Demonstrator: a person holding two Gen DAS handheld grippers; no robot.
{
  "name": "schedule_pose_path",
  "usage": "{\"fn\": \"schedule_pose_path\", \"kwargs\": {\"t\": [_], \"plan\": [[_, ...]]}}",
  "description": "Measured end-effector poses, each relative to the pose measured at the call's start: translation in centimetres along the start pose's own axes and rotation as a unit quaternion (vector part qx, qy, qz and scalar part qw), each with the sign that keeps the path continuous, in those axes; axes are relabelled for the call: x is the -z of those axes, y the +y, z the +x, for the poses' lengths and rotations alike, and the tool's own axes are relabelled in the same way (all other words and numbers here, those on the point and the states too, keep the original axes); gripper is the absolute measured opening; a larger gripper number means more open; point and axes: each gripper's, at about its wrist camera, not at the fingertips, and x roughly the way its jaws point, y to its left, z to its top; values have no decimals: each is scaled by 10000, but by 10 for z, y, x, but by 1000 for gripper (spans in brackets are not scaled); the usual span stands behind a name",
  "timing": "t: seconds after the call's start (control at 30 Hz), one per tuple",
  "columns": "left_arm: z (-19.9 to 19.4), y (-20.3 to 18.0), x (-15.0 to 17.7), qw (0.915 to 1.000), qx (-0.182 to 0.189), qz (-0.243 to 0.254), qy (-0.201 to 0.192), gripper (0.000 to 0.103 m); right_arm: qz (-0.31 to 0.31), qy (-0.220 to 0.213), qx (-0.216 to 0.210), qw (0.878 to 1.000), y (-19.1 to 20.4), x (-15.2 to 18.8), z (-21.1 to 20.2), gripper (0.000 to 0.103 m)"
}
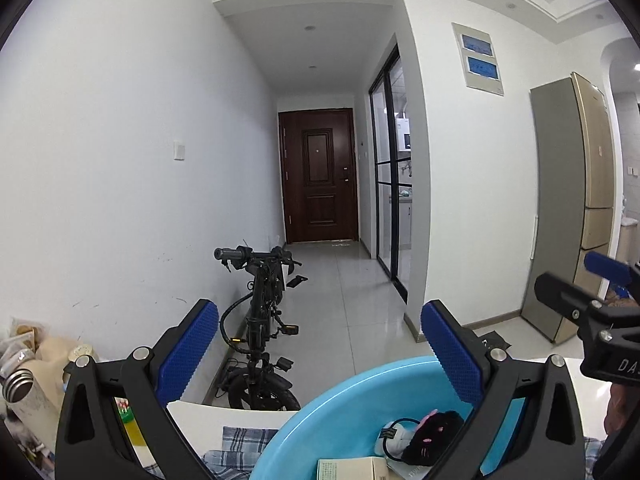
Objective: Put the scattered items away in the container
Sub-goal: 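Raise both open grippers up away from the basin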
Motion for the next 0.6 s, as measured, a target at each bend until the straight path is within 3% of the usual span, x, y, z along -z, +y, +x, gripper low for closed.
{"fn": "schedule_pose_path", "kwargs": {"t": [0.6], "plan": [[-22,2,-5,9997,112,-218,-10,103,84,6,65,9999,-8,3,-16,102]]}}
